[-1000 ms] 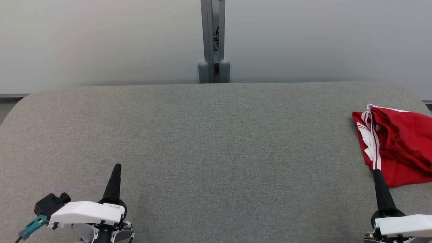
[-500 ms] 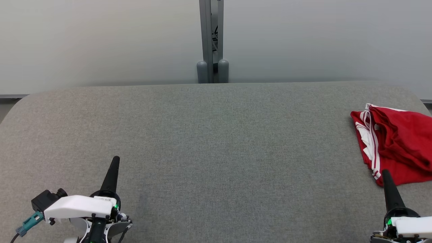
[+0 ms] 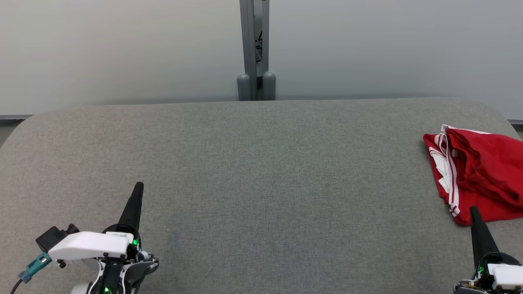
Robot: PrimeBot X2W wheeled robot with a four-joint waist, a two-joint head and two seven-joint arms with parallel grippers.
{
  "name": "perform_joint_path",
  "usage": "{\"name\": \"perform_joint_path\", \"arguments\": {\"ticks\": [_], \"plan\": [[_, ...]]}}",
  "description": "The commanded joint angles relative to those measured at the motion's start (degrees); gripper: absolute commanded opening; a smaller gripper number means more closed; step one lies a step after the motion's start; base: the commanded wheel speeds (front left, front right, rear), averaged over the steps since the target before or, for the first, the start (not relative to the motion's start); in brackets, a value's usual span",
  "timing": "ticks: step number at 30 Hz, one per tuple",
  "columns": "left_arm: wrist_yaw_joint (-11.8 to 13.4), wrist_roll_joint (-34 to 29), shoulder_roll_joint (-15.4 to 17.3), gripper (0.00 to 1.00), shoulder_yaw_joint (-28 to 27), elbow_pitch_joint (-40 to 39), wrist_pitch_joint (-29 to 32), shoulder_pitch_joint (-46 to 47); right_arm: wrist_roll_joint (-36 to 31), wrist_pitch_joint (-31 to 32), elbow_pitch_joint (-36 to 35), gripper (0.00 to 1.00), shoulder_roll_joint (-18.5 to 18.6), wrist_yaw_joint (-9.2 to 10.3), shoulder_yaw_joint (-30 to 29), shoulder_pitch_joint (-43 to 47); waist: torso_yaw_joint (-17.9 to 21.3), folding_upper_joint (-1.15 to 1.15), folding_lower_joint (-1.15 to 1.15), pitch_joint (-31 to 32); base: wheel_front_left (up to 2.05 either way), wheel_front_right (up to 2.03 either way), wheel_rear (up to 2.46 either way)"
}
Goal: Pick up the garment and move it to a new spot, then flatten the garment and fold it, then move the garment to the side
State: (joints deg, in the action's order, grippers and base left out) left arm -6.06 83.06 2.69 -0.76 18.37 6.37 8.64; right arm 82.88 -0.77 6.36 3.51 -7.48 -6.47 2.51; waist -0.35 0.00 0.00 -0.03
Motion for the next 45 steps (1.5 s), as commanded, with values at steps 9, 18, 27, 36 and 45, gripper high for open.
{"name": "perform_joint_path", "arguments": {"ticks": [9, 18, 27, 36, 45], "plan": [[-0.9, 4.3, 0.3, 0.0, -0.7, -0.1, 1.3, 1.9, 5.0, 1.1, -1.1, 0.0, 0.5, -0.02, -0.9, 0.5, 0.1, 0.0, 0.0, 0.0, 0.0, 0.0, 0.0], [-1.3, 7.4, 0.3, 0.0, -1.1, 0.1, 2.3, 2.4, 9.0, 1.9, -1.5, 0.0, 0.6, -0.02, -1.6, 0.9, 0.3, 0.0, 0.0, 0.0, 0.0, 0.0, 0.0], [-1.6, 9.8, 0.3, 0.0, -1.4, 0.2, 3.2, 2.6, 11.9, 2.4, -1.9, 0.0, 0.6, -0.02, -2.0, 1.3, 0.4, 0.0, 0.0, 0.0, 0.0, 0.0, 0.0], [-1.6, 9.8, 0.3, 0.0, -1.4, 0.2, 3.2, 2.5, 11.9, 2.4, -1.9, 0.0, 0.6, -0.02, -2.0, 1.2, 0.4, 0.0, 0.0, 0.0, 0.0, 0.0, 0.0], [-1.6, 9.8, 0.3, 0.0, -1.4, 0.2, 3.2, 2.5, 11.9, 2.5, -1.9, 0.0, 0.6, -0.02, -2.0, 1.2, 0.4, 0.0, 0.0, 0.0, 0.0, 0.0, 0.0]]}}
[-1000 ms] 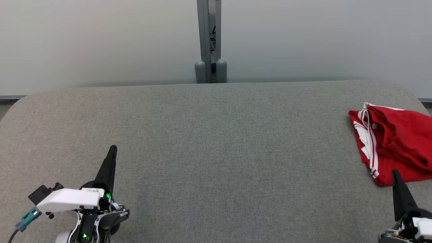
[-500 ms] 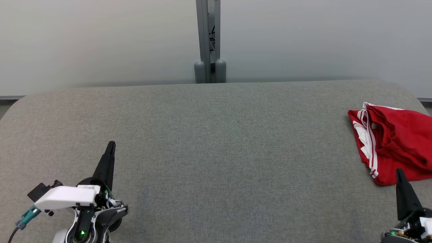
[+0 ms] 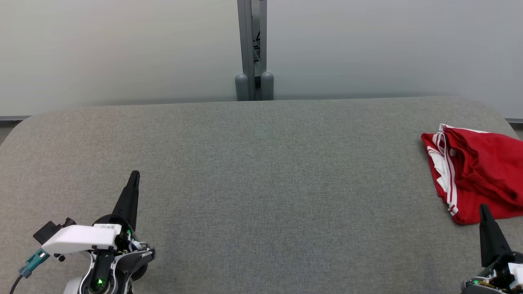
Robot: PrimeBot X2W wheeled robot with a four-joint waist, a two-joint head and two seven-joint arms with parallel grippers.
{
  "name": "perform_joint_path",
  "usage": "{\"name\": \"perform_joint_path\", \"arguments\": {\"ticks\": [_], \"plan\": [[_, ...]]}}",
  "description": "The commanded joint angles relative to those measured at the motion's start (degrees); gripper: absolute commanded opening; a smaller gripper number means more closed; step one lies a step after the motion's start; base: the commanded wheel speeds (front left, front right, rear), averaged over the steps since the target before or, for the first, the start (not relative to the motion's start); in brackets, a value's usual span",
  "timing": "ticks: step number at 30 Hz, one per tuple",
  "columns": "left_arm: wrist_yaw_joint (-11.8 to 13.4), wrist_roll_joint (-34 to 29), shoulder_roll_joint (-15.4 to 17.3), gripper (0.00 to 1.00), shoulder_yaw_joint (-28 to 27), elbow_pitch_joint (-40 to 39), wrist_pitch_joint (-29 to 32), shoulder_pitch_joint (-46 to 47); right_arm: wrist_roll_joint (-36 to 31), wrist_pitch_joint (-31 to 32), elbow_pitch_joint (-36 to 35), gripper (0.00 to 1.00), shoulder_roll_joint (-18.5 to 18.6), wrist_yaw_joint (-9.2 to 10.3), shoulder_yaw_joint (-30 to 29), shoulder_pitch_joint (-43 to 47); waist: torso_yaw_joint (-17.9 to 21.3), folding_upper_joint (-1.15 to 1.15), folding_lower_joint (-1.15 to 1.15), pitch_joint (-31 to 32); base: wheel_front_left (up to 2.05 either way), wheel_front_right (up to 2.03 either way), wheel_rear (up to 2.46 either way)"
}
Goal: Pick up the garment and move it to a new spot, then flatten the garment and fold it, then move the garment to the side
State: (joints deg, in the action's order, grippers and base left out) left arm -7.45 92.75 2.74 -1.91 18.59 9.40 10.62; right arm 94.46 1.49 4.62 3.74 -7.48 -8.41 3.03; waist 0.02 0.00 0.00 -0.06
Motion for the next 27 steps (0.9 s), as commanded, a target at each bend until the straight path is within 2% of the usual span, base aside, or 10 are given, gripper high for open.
{"name": "perform_joint_path", "arguments": {"ticks": [1, 27], "plan": [[-0.2, 0.1, 0.3, 0.0, -0.3, -0.1, 0.2, 0.6, 0.3, 0.2, -0.1, 0.0, 0.3, -0.02, -0.1, 0.7, 0.0, 0.0, 0.0, 0.0, 0.0, 0.0, 0.0], [-0.2, 0.1, 0.3, 0.0, -0.2, -0.1, 0.2, 0.6, 0.2, 0.3, -0.1, 0.0, 0.3, -0.02, -0.2, 0.7, 0.0, 0.0, 0.0, 0.0, 0.0, 0.0, 0.0]]}}
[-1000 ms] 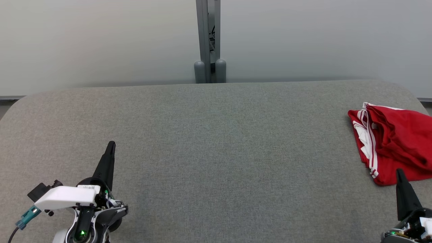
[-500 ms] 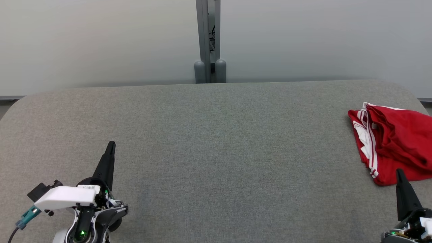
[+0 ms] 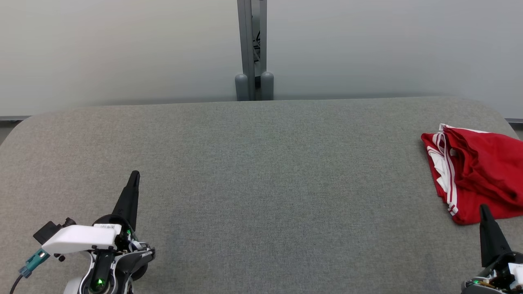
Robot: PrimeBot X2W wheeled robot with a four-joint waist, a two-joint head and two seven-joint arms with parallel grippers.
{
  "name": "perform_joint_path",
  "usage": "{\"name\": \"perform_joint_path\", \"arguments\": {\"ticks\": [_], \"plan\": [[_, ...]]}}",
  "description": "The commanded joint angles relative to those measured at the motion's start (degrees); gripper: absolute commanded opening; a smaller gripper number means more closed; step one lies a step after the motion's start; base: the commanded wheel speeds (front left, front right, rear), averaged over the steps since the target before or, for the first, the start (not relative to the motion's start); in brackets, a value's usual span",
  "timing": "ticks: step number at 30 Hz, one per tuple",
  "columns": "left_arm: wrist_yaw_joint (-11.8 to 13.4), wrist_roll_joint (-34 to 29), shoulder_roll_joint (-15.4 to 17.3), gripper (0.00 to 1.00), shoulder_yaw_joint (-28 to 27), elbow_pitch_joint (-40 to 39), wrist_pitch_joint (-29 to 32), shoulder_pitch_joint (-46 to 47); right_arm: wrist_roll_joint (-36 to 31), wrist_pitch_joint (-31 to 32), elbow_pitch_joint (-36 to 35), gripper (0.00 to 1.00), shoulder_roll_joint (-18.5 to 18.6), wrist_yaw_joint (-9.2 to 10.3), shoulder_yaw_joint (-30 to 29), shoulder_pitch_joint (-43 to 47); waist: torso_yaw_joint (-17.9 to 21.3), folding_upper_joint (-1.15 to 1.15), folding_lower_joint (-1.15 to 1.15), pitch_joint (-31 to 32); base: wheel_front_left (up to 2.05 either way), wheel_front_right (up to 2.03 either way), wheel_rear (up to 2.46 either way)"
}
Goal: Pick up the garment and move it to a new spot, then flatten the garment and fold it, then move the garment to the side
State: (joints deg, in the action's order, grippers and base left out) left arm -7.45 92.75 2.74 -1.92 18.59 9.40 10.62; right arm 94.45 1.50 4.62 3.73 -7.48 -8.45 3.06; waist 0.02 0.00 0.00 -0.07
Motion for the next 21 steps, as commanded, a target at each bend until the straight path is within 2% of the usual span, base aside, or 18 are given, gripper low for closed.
{"name": "perform_joint_path", "arguments": {"ticks": [1, 21], "plan": [[-0.2, 0.1, 0.3, 0.0, -0.2, -0.1, 0.2, 0.6, 0.2, 0.3, -0.1, 0.0, 0.3, -0.02, -0.1, 0.6, 0.0, 0.0, 0.0, 0.0, 0.0, 0.0, 0.0], [-0.2, 0.1, 0.3, 0.0, -0.2, -0.1, 0.2, 0.6, 0.2, 0.3, -0.1, 0.0, 0.2, -0.02, -0.1, 0.6, 0.0, 0.0, 0.0, 0.0, 0.0, 0.0, 0.0]]}}
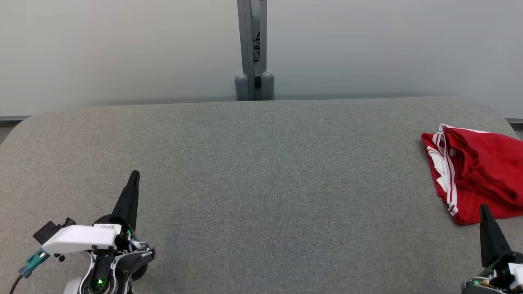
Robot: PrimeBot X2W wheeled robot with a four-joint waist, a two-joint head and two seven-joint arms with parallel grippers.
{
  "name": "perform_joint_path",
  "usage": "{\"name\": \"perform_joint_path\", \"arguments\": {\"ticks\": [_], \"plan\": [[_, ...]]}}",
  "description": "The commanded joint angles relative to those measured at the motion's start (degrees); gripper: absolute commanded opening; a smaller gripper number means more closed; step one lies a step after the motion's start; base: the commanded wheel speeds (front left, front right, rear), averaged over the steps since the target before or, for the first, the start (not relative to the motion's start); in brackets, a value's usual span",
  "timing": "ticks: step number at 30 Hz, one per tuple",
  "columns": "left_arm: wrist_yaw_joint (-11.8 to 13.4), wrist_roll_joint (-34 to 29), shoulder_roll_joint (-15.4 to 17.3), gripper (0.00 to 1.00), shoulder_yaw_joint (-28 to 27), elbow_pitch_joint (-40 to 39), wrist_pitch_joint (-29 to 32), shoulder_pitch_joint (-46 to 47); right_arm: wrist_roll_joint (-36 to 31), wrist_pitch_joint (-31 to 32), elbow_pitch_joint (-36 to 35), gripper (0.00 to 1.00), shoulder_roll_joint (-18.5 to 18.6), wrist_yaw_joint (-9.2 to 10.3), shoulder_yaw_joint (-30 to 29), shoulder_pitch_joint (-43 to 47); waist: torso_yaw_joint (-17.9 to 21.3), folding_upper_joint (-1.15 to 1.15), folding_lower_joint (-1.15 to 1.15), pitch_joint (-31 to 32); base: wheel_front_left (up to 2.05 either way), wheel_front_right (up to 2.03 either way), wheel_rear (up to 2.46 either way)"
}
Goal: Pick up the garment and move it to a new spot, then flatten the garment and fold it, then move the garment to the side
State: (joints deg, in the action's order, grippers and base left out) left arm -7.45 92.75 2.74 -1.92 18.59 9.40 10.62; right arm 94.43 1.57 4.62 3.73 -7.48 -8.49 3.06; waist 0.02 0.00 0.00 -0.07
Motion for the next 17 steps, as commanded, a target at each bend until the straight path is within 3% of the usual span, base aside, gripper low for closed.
{"name": "perform_joint_path", "arguments": {"ticks": [1, 17], "plan": [[-0.2, 0.1, 0.3, 0.0, -0.2, -0.1, 0.2, 0.6, 0.2, 0.2, -0.1, 0.0, 0.2, -0.02, -0.1, 0.6, 0.0, 0.0, 0.0, 0.0, 0.0, 0.0, 0.0], [-0.2, 0.1, 0.3, 0.0, -0.2, -0.1, 0.2, 0.6, 0.2, 0.2, -0.1, 0.0, 0.2, -0.02, -0.1, 0.6, 0.0, 0.0, 0.0, 0.0, 0.0, 0.0, 0.0]]}}
